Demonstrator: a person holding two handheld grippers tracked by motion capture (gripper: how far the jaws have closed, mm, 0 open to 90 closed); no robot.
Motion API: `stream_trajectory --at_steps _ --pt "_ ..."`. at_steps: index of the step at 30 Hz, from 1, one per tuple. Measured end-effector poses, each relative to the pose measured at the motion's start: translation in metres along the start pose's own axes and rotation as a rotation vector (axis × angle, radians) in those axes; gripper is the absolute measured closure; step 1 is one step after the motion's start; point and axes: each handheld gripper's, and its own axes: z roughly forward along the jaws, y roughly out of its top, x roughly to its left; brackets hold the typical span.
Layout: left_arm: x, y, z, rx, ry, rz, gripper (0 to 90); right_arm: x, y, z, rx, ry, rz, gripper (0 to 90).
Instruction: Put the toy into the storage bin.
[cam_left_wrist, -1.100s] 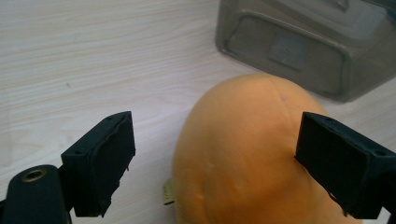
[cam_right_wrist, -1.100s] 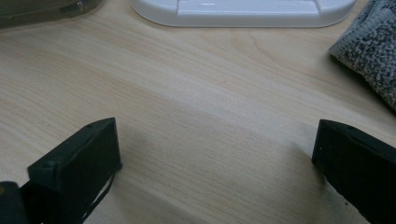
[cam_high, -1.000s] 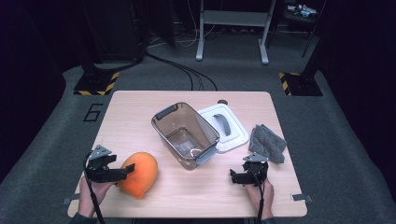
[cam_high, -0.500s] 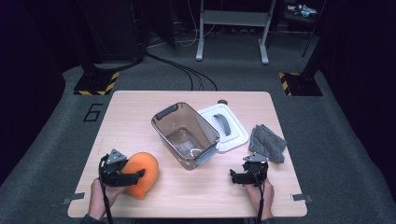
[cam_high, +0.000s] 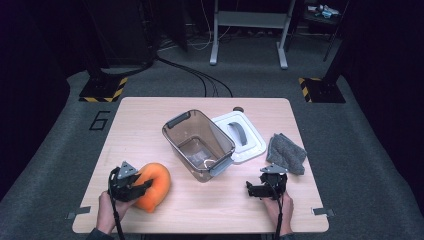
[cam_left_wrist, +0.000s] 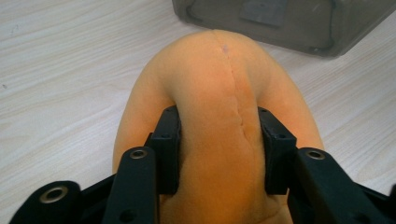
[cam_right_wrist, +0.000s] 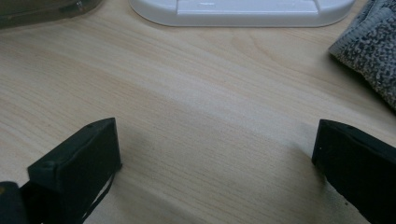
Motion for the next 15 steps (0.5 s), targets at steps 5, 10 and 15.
stream_trajectory --at_steps 5,10,15 --pt "0.003 0.000 -0.004 -0.021 -0.012 0.005 62.5 -0.001 0.000 0.000 0.005 0.008 -0.011 0.3" --pt "0.005 0.002 -0.009 -0.026 -0.010 0.007 64.5 0.000 0.000 0.000 0.003 0.010 -0.001 0.3" --pt "0.009 0.005 -0.011 -0.035 0.002 0.017 65.5 0.000 0.000 0.000 0.003 0.010 -0.001 0.3"
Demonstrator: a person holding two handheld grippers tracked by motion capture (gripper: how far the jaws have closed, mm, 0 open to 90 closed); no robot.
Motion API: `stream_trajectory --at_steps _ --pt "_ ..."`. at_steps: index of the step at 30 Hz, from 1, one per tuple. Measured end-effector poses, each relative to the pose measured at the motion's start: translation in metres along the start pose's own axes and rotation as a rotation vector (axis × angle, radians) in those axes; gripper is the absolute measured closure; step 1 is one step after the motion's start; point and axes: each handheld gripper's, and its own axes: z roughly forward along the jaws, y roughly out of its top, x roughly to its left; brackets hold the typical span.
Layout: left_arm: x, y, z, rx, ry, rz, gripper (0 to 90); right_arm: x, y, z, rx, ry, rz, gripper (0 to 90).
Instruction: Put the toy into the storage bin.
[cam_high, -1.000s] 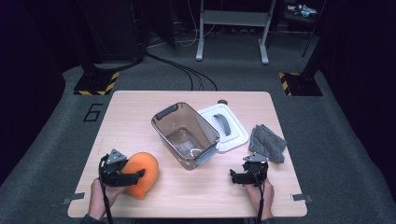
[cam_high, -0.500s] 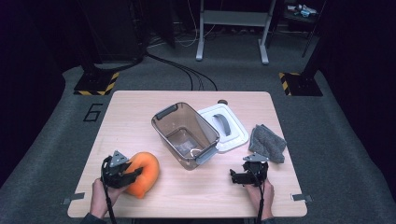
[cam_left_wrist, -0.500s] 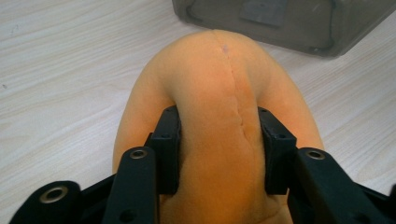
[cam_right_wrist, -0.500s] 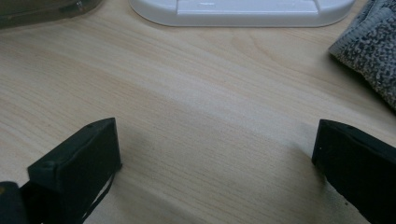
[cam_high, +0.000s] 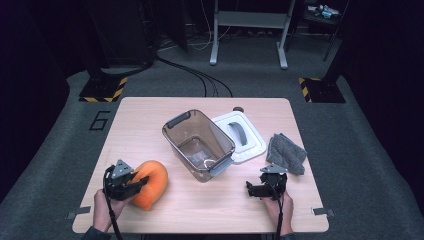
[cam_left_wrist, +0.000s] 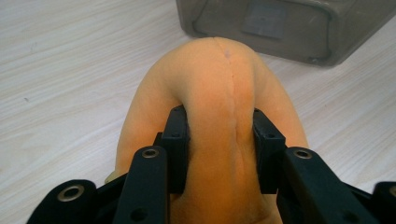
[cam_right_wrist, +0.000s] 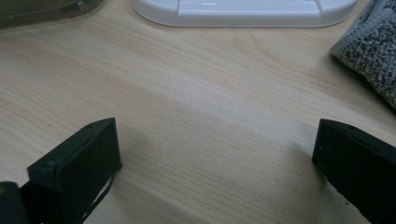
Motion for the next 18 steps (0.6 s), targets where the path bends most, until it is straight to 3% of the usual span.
stream_trajectory --at_steps 4,5,18 --pt "0.008 0.002 -0.002 -0.009 -0.016 -0.003 65.6 0.000 0.000 0.000 0.000 0.000 -0.001 0.3" --pt "0.010 0.002 -0.002 -0.012 -0.023 0.012 65.6 0.000 0.000 0.000 -0.001 0.000 -0.002 0.3" --pt "0.028 0.015 -0.006 -0.018 0.002 0.030 65.7 -0.001 0.000 0.000 -0.002 0.001 -0.008 0.3"
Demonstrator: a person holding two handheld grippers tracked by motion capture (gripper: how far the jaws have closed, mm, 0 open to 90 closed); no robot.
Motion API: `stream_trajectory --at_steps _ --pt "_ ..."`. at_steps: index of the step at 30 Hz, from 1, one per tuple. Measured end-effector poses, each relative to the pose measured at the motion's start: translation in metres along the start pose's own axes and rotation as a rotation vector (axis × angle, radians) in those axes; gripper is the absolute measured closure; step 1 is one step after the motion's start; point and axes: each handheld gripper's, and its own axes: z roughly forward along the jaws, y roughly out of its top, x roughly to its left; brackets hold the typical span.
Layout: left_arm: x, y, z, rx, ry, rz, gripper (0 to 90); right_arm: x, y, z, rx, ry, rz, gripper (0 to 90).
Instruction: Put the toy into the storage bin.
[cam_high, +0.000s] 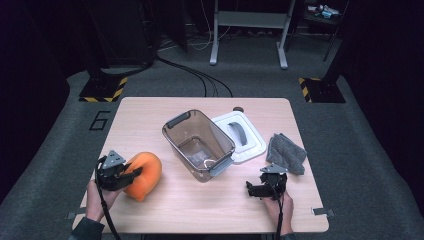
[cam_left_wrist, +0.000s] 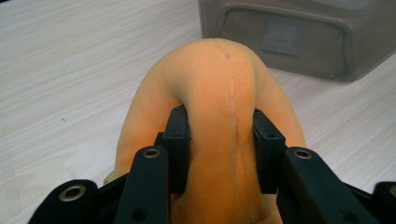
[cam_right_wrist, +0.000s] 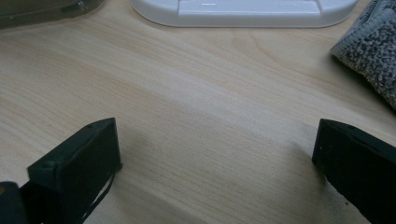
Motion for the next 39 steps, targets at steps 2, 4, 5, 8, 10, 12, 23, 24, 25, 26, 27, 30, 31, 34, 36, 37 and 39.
stream_trajectory --at_steps 2,4,5,8,10,12,23,24,25,26,27,30,31,34,36,37,39 --pt "0.002 0.002 0.000 -0.001 0.005 0.000 65.6 0.000 0.000 0.000 0.000 0.000 -0.001 0.3" --pt "0.005 0.004 0.000 -0.007 0.009 0.000 65.5 0.000 0.000 0.000 0.001 0.000 0.003 0.3" --pt "0.006 0.005 -0.001 -0.001 0.008 -0.004 65.5 0.000 0.000 0.000 0.000 0.000 -0.001 0.3" --pt "0.011 0.008 -0.001 -0.011 0.018 0.004 65.5 0.000 0.000 0.000 0.000 0.000 0.000 0.3" --pt "0.012 0.009 -0.002 -0.012 0.015 0.003 65.4 0.000 0.000 0.000 0.000 0.000 0.000 0.3" --pt "0.016 0.013 -0.004 -0.014 0.020 -0.001 65.4 0.000 0.000 0.000 0.000 0.000 -0.001 0.3" --pt "0.029 0.029 -0.011 -0.035 0.035 0.025 65.4 0.000 0.000 0.000 0.000 0.000 0.000 0.3" --pt "0.031 0.032 -0.012 -0.037 0.039 0.033 65.3 0.000 0.000 0.000 0.000 0.000 -0.001 0.3" --pt "0.032 0.033 -0.012 -0.050 0.043 0.033 65.3 0.000 0.000 0.000 0.001 0.000 0.000 0.3" --pt "0.033 0.035 -0.013 -0.052 0.044 0.027 65.3 0.000 0.000 0.000 0.000 0.000 -0.001 0.3" --pt "0.034 0.036 -0.014 -0.052 0.045 0.030 65.2 0.000 0.000 0.000 0.000 0.000 -0.001 0.3" --pt "0.037 0.040 -0.017 -0.061 0.048 0.026 65.2 0.000 0.000 0.000 0.000 0.000 0.000 0.3" --pt "0.037 0.040 -0.017 -0.061 0.048 0.026 65.2 0.000 0.000 0.000 0.000 0.000 0.000 0.3" --pt "0.041 0.047 -0.020 -0.066 0.053 0.032 65.2 0.000 0.000 0.000 0.000 0.000 -0.001 0.3" --pt "0.043 0.052 -0.021 -0.064 0.057 0.038 65.1 0.000 0.000 0.000 0.001 0.000 0.004 0.3" --pt "0.044 0.054 -0.021 -0.064 0.058 0.043 65.1 0.000 0.000 0.000 0.000 0.000 0.000 0.3" --pt "0.046 0.058 -0.022 -0.067 0.057 0.042 65.1 0.000 0.000 0.000 0.001 0.000 0.004 0.3"
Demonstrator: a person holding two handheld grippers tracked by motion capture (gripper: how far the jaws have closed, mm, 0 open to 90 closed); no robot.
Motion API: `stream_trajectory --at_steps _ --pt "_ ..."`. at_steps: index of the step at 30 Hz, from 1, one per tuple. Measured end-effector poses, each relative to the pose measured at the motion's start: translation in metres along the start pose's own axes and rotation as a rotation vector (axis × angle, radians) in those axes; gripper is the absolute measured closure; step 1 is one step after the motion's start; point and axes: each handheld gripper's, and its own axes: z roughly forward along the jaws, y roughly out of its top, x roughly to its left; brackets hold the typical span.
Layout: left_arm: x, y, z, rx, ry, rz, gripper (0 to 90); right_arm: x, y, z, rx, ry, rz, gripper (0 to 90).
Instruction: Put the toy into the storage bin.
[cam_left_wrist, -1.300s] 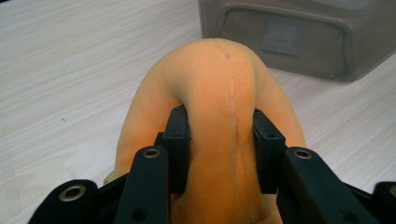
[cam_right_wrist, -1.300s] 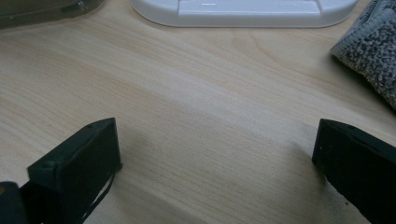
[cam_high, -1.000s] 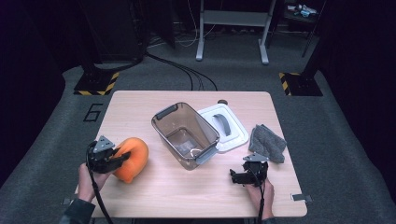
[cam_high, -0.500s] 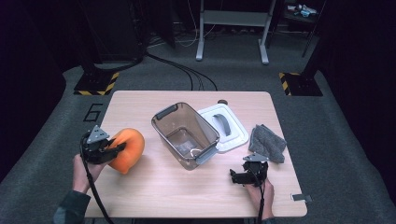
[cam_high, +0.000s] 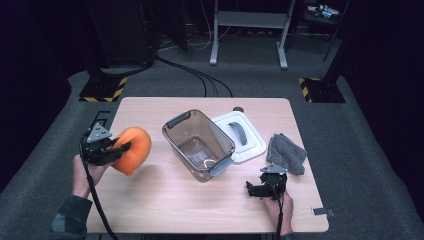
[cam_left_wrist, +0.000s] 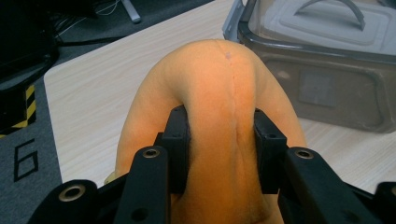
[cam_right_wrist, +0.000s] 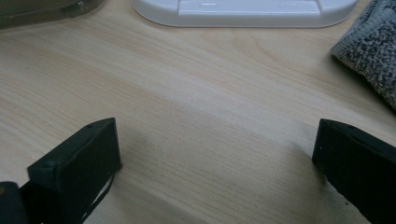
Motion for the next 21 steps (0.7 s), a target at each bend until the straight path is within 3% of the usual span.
stream_trajectory --at_steps 21 --pt "0.014 0.036 0.008 0.003 0.023 0.024 64.7 0.000 0.000 0.000 -0.001 0.000 -0.004 0.3"
